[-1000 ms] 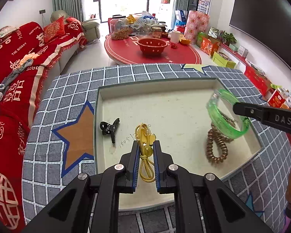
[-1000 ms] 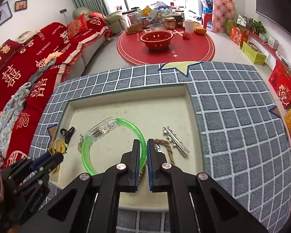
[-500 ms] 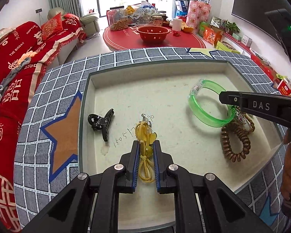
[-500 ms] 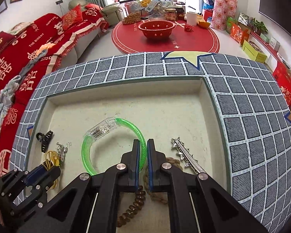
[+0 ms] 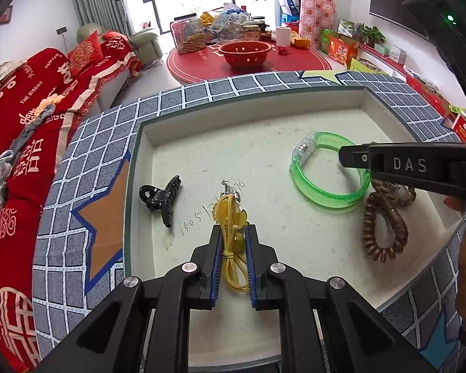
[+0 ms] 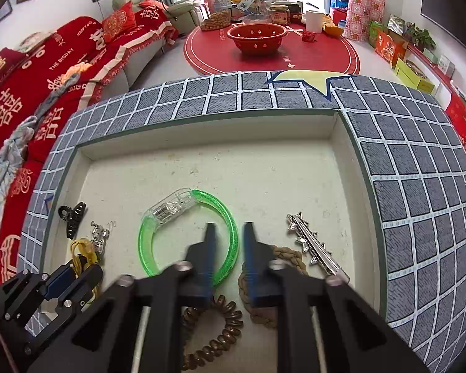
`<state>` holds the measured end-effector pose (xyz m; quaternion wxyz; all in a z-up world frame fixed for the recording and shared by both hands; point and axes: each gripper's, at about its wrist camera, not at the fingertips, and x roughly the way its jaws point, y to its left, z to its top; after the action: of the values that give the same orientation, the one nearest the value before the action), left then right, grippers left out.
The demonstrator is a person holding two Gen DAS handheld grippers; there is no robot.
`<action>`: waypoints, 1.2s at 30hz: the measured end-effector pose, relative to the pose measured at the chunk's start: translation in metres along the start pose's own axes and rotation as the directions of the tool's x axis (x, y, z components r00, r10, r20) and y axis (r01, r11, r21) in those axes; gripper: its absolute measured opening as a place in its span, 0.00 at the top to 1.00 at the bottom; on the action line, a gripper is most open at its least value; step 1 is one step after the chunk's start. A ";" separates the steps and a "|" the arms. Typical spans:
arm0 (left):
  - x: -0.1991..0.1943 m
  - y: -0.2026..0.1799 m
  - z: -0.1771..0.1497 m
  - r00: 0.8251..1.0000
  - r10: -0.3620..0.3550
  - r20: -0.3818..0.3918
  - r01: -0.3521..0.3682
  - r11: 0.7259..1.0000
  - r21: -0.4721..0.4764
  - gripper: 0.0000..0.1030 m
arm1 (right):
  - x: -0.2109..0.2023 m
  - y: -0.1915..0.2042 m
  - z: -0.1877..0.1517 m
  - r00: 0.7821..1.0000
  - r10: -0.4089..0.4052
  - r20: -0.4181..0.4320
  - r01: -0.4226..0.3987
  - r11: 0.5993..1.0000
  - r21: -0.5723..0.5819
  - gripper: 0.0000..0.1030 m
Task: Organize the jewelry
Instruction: 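Lower both bracelets into the tray and open both tools, then withdraw both tools toward the pink bead bracelet and beige hair clips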
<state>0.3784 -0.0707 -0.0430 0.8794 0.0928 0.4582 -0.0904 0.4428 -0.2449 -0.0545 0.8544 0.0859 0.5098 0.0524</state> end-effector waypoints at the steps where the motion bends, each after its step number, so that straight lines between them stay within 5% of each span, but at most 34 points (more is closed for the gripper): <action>1: -0.001 0.000 0.001 1.000 0.003 0.003 -0.003 1.000 -0.003 0.74 | -0.003 -0.001 0.000 1.000 0.007 0.012 -0.007 1.000 0.004 0.46; 11: -0.015 0.006 0.002 0.999 0.023 0.032 -0.022 1.000 -0.021 0.68 | -0.044 -0.006 -0.002 0.994 0.046 0.104 -0.051 0.998 0.043 0.40; 13: -0.019 0.008 0.002 0.998 0.030 0.049 -0.028 0.999 -0.039 0.05 | -0.051 -0.009 -0.005 0.993 0.049 0.111 -0.055 0.997 0.054 0.40; 14: -0.025 0.010 0.002 0.996 0.043 0.082 -0.038 0.998 -0.055 0.00 | -0.054 -0.011 -0.007 0.992 0.050 0.112 -0.058 0.996 0.061 0.40; 20: -0.041 0.014 0.006 0.993 0.038 0.110 -0.030 0.997 -0.073 0.00 | -0.067 -0.024 -0.017 0.992 0.049 0.115 -0.058 0.995 0.083 0.37; 23: -0.047 0.014 0.002 0.994 0.039 0.106 -0.031 0.996 -0.082 0.00 | -0.074 -0.028 -0.025 0.991 0.069 0.116 -0.080 0.992 0.095 0.20; 28: -0.061 0.015 -0.009 0.992 0.049 0.112 -0.039 0.995 -0.089 0.00 | -0.088 -0.029 -0.039 0.987 0.101 0.129 -0.115 0.988 0.106 0.10; 29: -0.065 0.016 -0.012 0.992 0.048 0.113 -0.038 0.995 -0.090 0.00 | -0.091 -0.029 -0.042 0.985 0.107 0.133 -0.121 0.987 0.104 0.01; 36: -0.088 0.014 -0.028 0.992 0.039 0.118 -0.030 0.996 -0.082 0.00 | -0.123 -0.025 -0.061 0.977 0.129 0.170 -0.145 0.986 0.085 0.00</action>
<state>0.3106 -0.0435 0.0149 0.9096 0.0599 0.4065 -0.0623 0.3307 -0.2856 0.0178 0.8826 0.1665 0.4325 0.0792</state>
